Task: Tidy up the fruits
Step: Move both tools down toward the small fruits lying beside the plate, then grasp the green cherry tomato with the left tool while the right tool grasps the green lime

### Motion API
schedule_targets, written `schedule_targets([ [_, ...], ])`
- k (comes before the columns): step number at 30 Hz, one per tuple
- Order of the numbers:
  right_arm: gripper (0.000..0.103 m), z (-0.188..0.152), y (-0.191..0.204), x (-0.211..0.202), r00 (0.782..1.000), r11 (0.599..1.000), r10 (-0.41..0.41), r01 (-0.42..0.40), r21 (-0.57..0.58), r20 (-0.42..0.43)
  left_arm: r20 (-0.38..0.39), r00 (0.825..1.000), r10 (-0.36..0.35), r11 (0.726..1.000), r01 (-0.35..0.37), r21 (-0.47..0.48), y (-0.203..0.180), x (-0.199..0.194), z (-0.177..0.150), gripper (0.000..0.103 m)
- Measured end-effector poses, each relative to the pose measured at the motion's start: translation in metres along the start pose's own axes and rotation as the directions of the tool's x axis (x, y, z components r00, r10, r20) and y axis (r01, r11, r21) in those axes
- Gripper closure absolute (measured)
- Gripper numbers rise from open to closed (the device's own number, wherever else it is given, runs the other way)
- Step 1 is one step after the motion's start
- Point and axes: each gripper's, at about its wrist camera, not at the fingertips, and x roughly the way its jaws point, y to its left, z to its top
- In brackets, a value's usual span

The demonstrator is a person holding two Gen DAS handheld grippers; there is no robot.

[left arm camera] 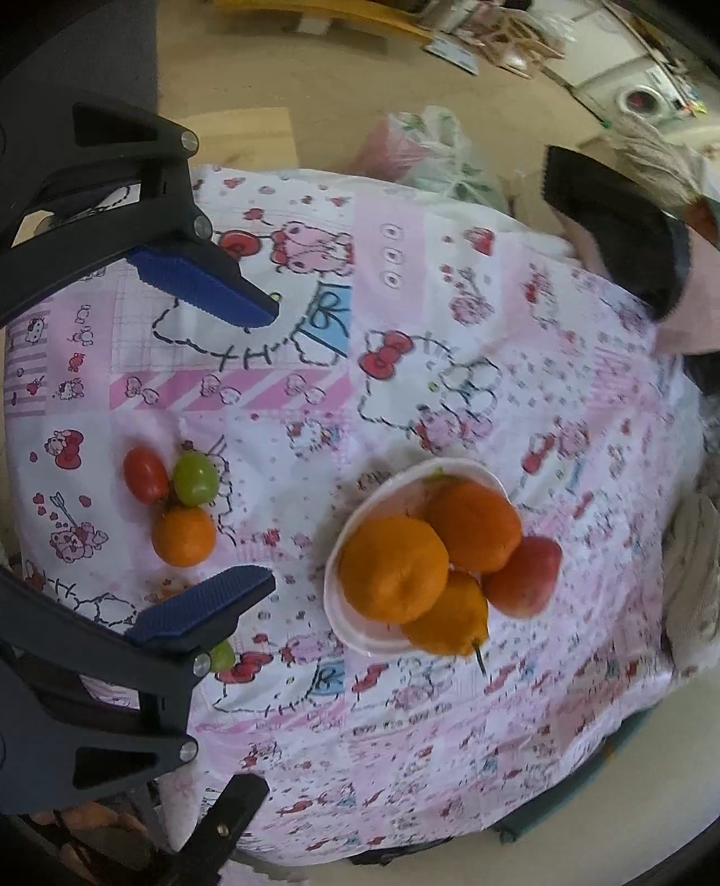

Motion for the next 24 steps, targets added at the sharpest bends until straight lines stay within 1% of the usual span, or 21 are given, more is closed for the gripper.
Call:
schedule_targets([
  [3,0.003,0.004,-0.003,0.007,1.0,0.999,0.008,-0.007,0.038,-0.017,-0.048,0.999,0.021,1.0,-0.02,0.008,0.002,0.012,-0.004,0.017],
  [7,0.003,0.008,-0.007,0.017,0.999,0.997,0.023,-0.019,0.077,-0.046,-0.13,0.991,0.023,0.999,-0.016,0.049,-0.002,0.031,-0.015,0.018],
  [8,0.003,0.008,-0.007,0.018,0.999,0.997,0.025,-0.021,0.08,-0.048,-0.151,0.988,0.017,0.999,-0.009,0.052,-0.003,0.036,-0.018,0.02],
  [10,0.003,0.008,-0.007,0.019,0.998,0.996,0.034,-0.03,0.085,-0.05,-0.171,0.985,0.01,0.999,-0.002,0.048,-0.004,0.042,-0.019,0.029],
  [13,0.003,0.008,-0.008,0.018,0.998,0.995,0.044,-0.039,0.092,-0.05,-0.205,0.979,-0.001,1.0,0.002,0.001,-0.001,0.055,-0.017,0.034],
  [15,0.003,0.008,-0.01,0.018,0.997,0.994,0.048,-0.043,0.099,-0.053,-0.245,0.97,-0.013,0.999,0.002,-0.042,0.003,0.067,-0.018,0.035],
  [18,0.003,0.008,-0.013,0.018,0.997,0.993,0.05,-0.044,0.107,-0.053,-0.313,0.948,-0.052,0.994,0.019,-0.107,0.008,0.083,-0.021,0.04],
  [21,0.003,0.008,-0.017,0.016,0.997,0.992,0.05,-0.044,0.115,-0.051,-0.332,0.942,-0.054,0.993,0.016,-0.118,0.006,0.09,-0.023,0.042],
  [24,0.003,0.007,-0.024,0.014,0.998,0.991,0.042,-0.036,0.128,-0.047,-0.343,0.937,-0.07,0.991,0.028,-0.127,0.003,0.093,-0.025,0.047],
])
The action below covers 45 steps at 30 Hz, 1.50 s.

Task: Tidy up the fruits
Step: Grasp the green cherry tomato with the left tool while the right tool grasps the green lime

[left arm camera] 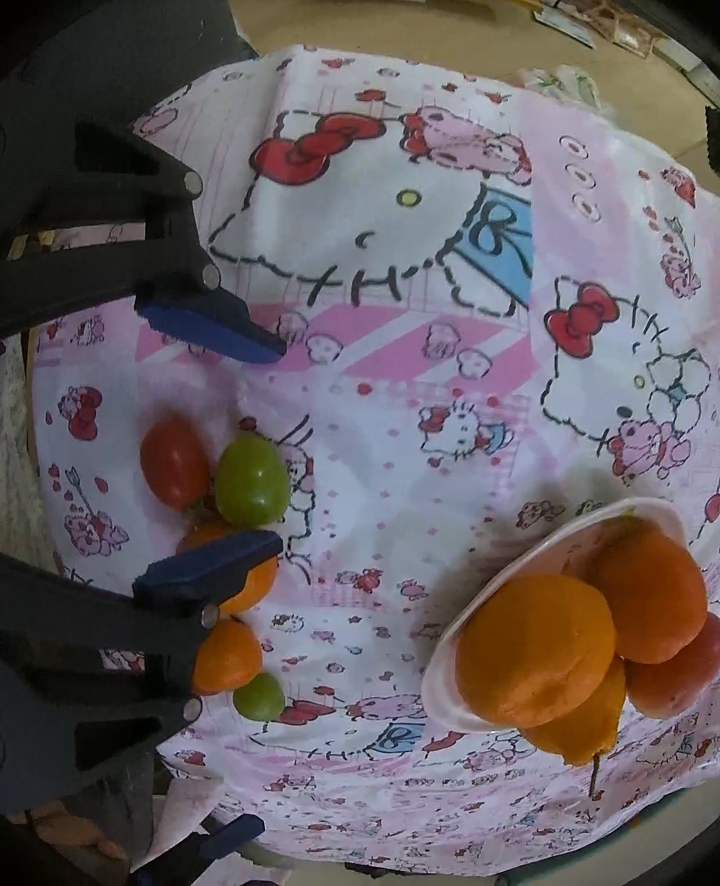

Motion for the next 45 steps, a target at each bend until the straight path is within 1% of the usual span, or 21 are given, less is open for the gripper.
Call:
schedule_targets([
  [3,0.003,0.001,-0.006,0.0,1.0,1.0,-0.01,0.01,0.013,-0.004,-0.013,1.0,-0.016,1.0,0.016,-0.01,-0.001,0.001,0.001,0.058],
  [9,0.003,-0.001,-0.012,0.002,0.999,0.999,-0.03,0.031,0.026,-0.016,-0.025,0.998,-0.056,0.996,0.054,-0.068,0.0,0.006,0.002,0.059],
  [11,0.003,-0.001,-0.012,0.003,0.999,0.999,-0.038,0.038,0.021,-0.018,-0.03,0.996,-0.084,0.993,0.081,-0.091,0.004,0.008,0.004,0.068],
  [12,0.003,-0.001,-0.012,0.004,0.999,0.999,-0.041,0.041,0.019,-0.019,-0.037,0.993,-0.11,0.99,0.106,-0.098,0.006,0.008,0.004,0.077],
  [16,0.003,-0.002,-0.012,0.006,0.998,0.998,-0.056,0.056,0.019,-0.023,-0.027,0.994,-0.108,0.992,0.106,-0.067,0.004,0.004,0.001,0.077],
  [18,0.003,-0.002,-0.012,0.008,0.998,0.998,-0.063,0.063,0.016,-0.026,-0.014,0.996,-0.093,0.994,0.092,-0.055,0.003,0.003,0.001,0.077],
  [20,0.003,-0.003,-0.013,0.013,0.997,0.999,-0.047,0.047,0.013,-0.054,0.014,0.997,-0.075,0.996,0.076,-0.043,0.005,-0.004,0.0,0.077],
  [21,0.013,-0.003,-0.013,0.017,0.997,1.0,-0.026,0.027,0.011,-0.076,0.035,0.998,-0.06,0.998,0.061,-0.029,0.004,-0.01,-0.001,0.077],
  [22,0.019,-0.004,-0.013,0.023,0.994,1.0,-0.015,0.016,0.009,-0.104,0.055,0.998,-0.033,0.999,0.034,-0.008,0.002,-0.014,0.0,0.077],
  [23,0.027,-0.004,-0.014,0.03,0.991,1.0,-0.02,0.021,0.006,-0.133,0.071,0.997,-0.01,1.0,0.009,0.01,-0.001,-0.017,0.0,0.077],
  [24,0.029,-0.005,-0.014,0.041,0.984,0.999,-0.042,0.042,-0.003,-0.175,0.085,0.996,0.01,1.0,-0.012,0.019,0.0,-0.018,0.003,0.077],
  [26,0.033,-0.009,-0.013,0.056,0.971,0.996,-0.087,0.082,-0.034,-0.221,0.097,0.995,0.019,1.0,-0.021,0.019,0.002,-0.021,0.004,0.077],
  [28,0.037,-0.013,-0.008,0.069,0.959,0.99,-0.13,0.113,-0.083,-0.251,0.098,0.995,0.018,1.0,-0.019,0.014,0.004,-0.023,0.006,0.077],
  [30,0.041,-0.016,-0.002,0.077,0.953,0.984,-0.16,0.133,-0.119,-0.257,0.106,0.994,0.019,1.0,-0.021,0.016,0.005,-0.025,0.006,0.077],
  [31,0.042,-0.018,0.001,0.082,0.947,0.977,-0.189,0.155,-0.149,-0.259,0.112,0.993,0.021,1.0,-0.023,0.019,0.006,-0.027,0.006,0.077],
  [34,0.056,-0.022,0.003,0.092,0.936,0.964,-0.232,0.185,-0.188,-0.265,0.123,0.992,0.03,0.999,-0.034,0.032,0.004,-0.029,0.006,0.077],
  [36,0.066,-0.025,0.002,0.096,0.923,0.953,-0.268,0.212,-0.215,-0.275,0.125,0.992,0.035,0.999,-0.039,0.036,0.001,-0.028,0.006,0.077],
  [37,0.07,-0.024,0.002,0.097,0.921,0.95,-0.277,0.219,-0.223,-0.273,0.126,0.991,0.035,0.998,-0.041,0.037,0.001,-0.029,0.006,0.077],
  [38,0.072,-0.024,0.003,0.096,0.921,0.946,-0.284,0.223,-0.236,-0.266,0.127,0.991,0.034,0.999,-0.039,0.038,0.0,-0.029,0.006,0.077],
  [42,0.073,-0.022,0.004,0.089,0.93,0.944,-0.28,0.221,-0.245,-0.239,0.14,0.989,0.04,0.998,-0.046,0.046,-0.005,-0.028,0.006,0.077],
  [45,0.073,-0.014,0.005,0.072,0.957,0.959,-0.228,0.188,-0.214,-0.18,0.155,0.987,0.046,0.997,-0.055,0.056,-0.005,-0.032,0.005,0.077],
])
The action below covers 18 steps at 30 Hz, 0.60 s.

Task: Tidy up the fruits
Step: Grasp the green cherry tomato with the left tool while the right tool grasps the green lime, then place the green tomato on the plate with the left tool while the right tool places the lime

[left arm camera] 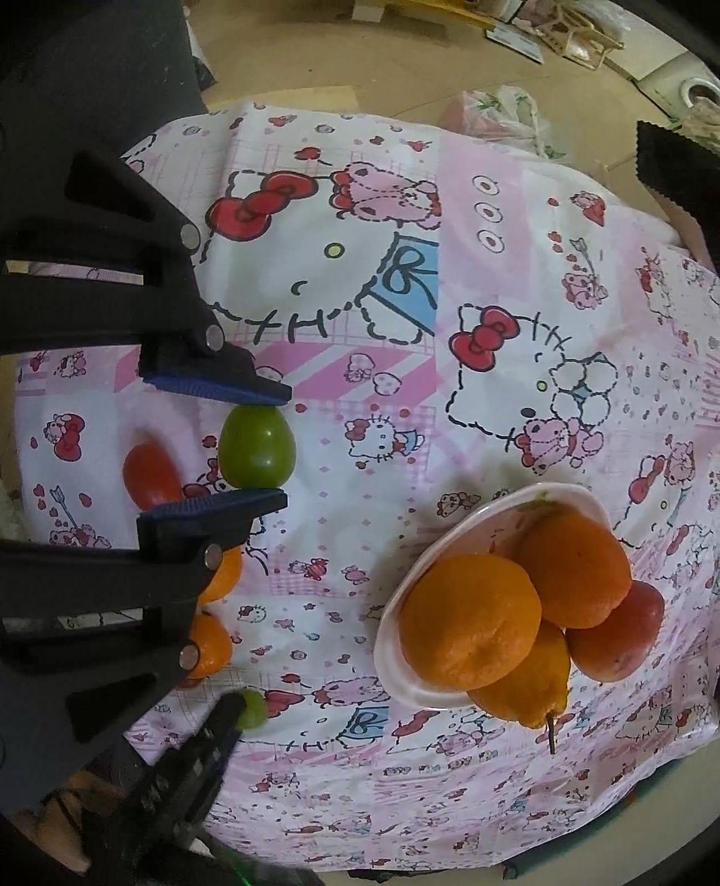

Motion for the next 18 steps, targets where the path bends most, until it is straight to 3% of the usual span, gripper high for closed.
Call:
schedule_targets([
  [4,0.073,0.003,-0.006,-0.028,0.989,0.994,0.097,-0.102,0.036,0.112,0.026,1.0,0.017,1.0,-0.017,0.021,0.0,-0.005,-0.001,0.077],
  [8,0.073,0.003,-0.011,-0.053,0.962,0.981,0.174,-0.188,0.05,0.209,0.054,0.998,0.024,0.999,-0.026,0.032,-0.001,-0.011,-0.001,0.077],
  [15,0.073,0.022,-0.013,-0.08,0.907,0.945,0.288,-0.321,0.06,0.308,0.119,0.993,-0.026,0.998,0.019,0.058,-0.01,-0.041,0.014,0.077],
  [18,0.073,0.038,-0.015,-0.085,0.902,0.944,0.29,-0.325,0.061,0.321,0.158,0.987,-0.043,0.997,0.033,0.063,-0.014,-0.057,0.034,0.077],
])
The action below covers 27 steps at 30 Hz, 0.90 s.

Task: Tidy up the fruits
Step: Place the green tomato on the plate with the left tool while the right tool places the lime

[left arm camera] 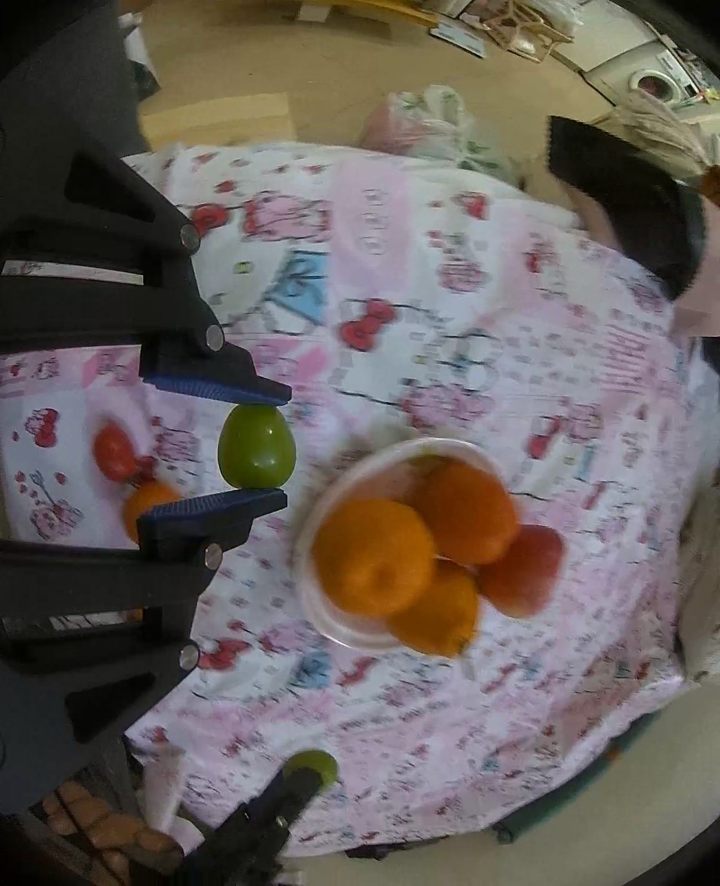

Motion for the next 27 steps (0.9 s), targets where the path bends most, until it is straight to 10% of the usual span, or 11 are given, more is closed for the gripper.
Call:
schedule_targets([
  [10,0.073,0.034,-0.009,0.059,0.993,0.998,-0.054,0.055,0.003,-0.108,-0.007,0.998,-0.063,0.997,0.063,-0.052,-0.001,0.036,0.065,0.077],
  [27,0.071,0.036,-0.021,0.129,0.97,0.996,-0.076,0.084,0.025,-0.231,-0.08,0.995,-0.064,0.994,0.057,-0.088,0.0,0.104,0.08,0.076],
])
